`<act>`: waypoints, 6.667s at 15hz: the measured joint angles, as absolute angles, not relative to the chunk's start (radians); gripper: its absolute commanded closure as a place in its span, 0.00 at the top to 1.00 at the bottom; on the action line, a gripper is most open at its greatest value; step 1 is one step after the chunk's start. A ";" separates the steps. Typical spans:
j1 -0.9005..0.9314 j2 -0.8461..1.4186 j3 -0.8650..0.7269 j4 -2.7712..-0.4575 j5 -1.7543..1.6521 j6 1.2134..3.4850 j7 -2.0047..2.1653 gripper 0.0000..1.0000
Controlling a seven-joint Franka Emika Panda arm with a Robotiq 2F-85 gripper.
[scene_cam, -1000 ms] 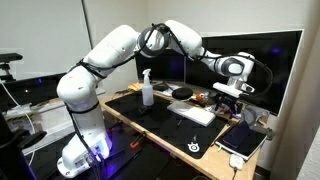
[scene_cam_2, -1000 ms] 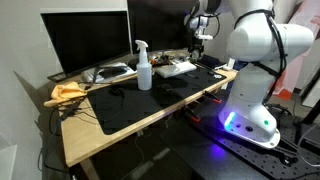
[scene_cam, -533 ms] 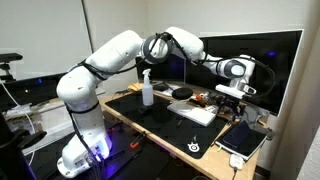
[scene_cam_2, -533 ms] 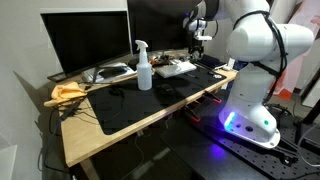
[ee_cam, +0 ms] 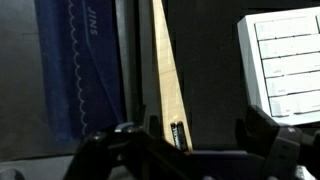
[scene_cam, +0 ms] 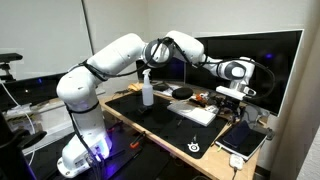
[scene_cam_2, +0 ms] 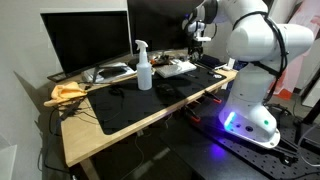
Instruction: Put the mouse and the small thing that is next to it on the right side of the spray bottle
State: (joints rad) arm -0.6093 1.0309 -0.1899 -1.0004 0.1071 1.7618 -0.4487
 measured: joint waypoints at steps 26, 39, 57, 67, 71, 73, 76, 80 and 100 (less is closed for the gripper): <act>-0.598 1.084 -0.157 -0.966 0.105 1.860 -0.527 0.54; -0.635 1.085 -0.154 -0.965 0.107 1.875 -0.565 0.53; -0.627 1.101 -0.152 -0.965 0.103 1.871 -0.566 0.00; -0.622 1.093 -0.154 -0.971 0.098 1.892 -0.569 0.04; -0.640 1.023 -0.155 -1.043 0.099 1.980 -0.617 0.04; -0.650 0.959 -0.155 -1.117 0.099 2.028 -0.647 0.04; -0.658 0.862 -0.155 -1.239 0.099 2.083 -0.687 0.04; -0.657 0.738 -0.154 -1.411 0.099 2.121 -0.748 0.04; -0.527 0.302 -0.197 -2.039 0.051 2.228 -0.722 0.04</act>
State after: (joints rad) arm -0.5267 0.3020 -0.1971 -2.0390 0.0508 2.2278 -0.7220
